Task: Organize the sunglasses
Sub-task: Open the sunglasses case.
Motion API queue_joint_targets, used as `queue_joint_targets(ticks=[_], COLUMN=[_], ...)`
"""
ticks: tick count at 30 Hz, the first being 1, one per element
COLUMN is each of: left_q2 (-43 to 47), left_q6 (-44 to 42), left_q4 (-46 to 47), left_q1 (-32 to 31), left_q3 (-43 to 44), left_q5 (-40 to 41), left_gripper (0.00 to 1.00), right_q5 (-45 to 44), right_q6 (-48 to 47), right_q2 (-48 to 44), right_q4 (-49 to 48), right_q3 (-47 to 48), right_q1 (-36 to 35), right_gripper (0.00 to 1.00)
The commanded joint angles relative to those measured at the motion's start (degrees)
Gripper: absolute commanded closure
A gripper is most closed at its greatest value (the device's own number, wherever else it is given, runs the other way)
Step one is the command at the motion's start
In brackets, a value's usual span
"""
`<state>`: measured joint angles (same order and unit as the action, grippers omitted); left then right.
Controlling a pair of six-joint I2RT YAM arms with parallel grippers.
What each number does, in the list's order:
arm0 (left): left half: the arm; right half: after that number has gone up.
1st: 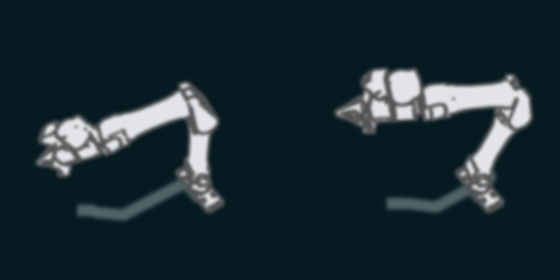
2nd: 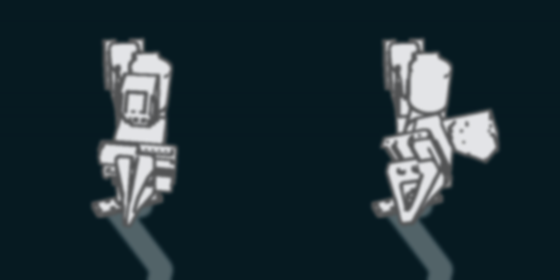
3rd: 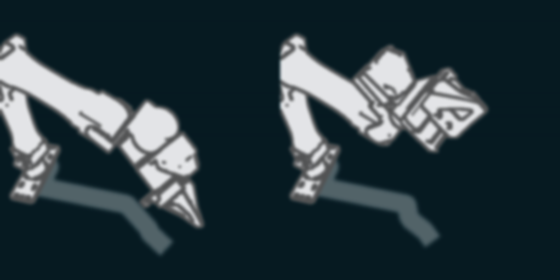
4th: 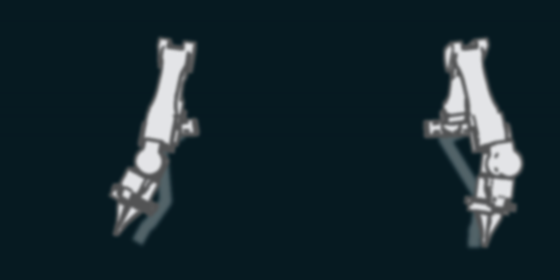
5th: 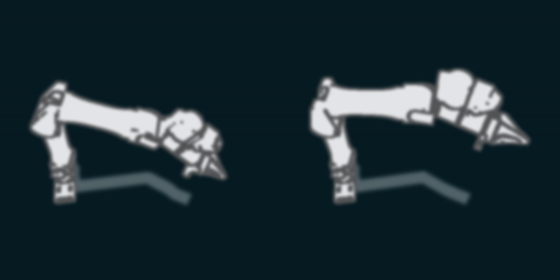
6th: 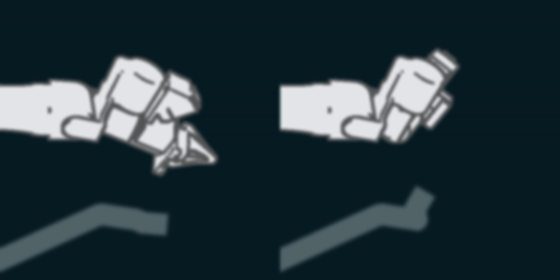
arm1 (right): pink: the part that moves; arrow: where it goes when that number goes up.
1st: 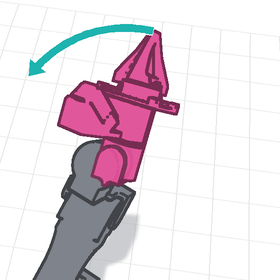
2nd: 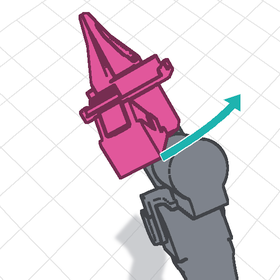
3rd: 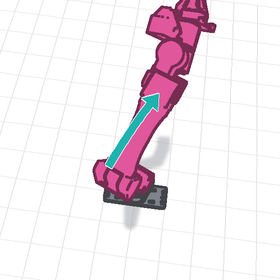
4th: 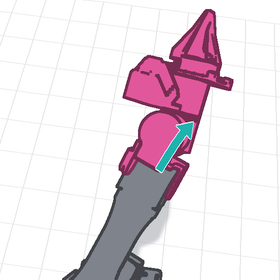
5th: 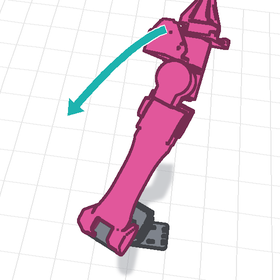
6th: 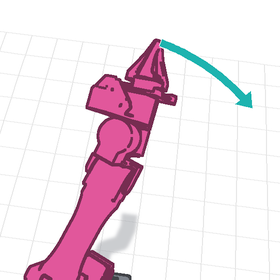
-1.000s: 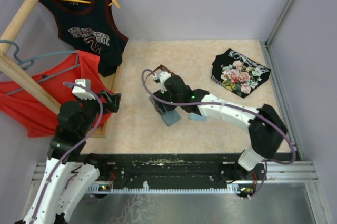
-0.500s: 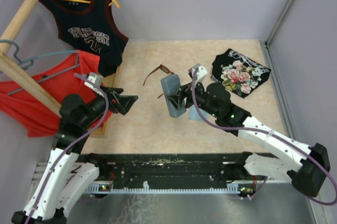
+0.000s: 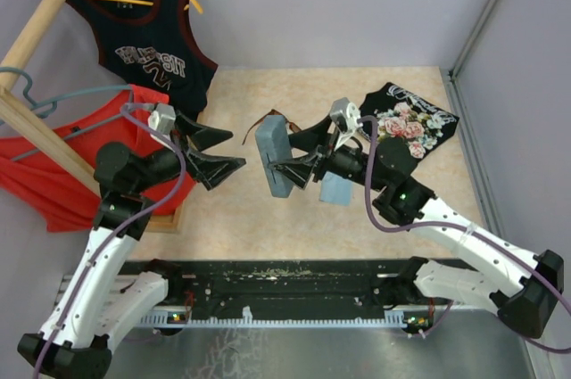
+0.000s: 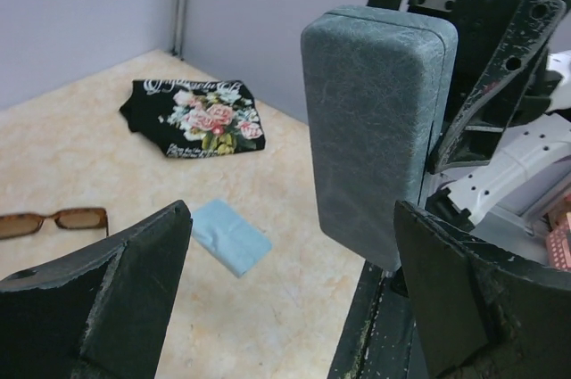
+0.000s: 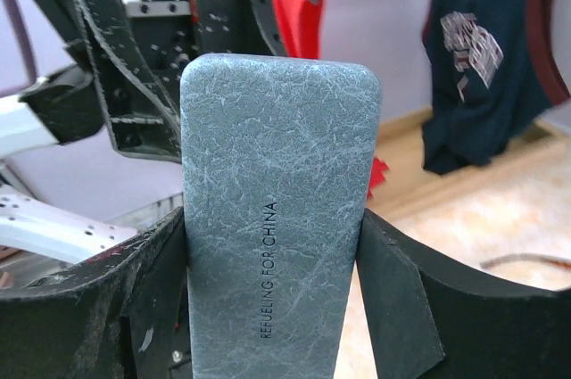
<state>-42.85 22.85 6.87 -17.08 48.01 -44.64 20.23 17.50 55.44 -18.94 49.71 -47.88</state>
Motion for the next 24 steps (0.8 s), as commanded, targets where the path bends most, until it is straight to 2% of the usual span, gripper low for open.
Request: queue_joint_targets(ticks=[1, 6, 9, 15, 24], left_q2=[-1.38, -2.44, -3.31, -4.13, -5.35], left_q6=[1.93, 5.19, 9.21, 20.25, 25.05], left_q4=[7.87, 12.68, 17.73, 36.07, 44.36], left_q1=[0.32, 0.35, 0.34, 0.29, 0.21], left_q3=[3.41, 3.37, 3.39, 0.55, -0.03], left_q5=[-6.3, -8.97, -13.54, -19.0, -21.59], left_gripper=[0.0, 0.0, 0.0, 0.0, 0.0], right_q5=[8.1, 9.16, 9.61, 13.93, 22.48], right_q6=[1.77, 1.68, 2.04, 4.3, 5.0], right_q2=[1.85, 3.77, 4.6, 6.96, 9.93], right_q4=[-11.07, -11.79, -13.49, -19.22, -27.37], right_q3=[6.43, 9.74, 10.71, 12.17, 13.88], right_q1=[-0.17, -0.16, -0.15, -0.19, -1.3], right_gripper=[1.0, 1.0, 1.0, 1.0, 1.0])
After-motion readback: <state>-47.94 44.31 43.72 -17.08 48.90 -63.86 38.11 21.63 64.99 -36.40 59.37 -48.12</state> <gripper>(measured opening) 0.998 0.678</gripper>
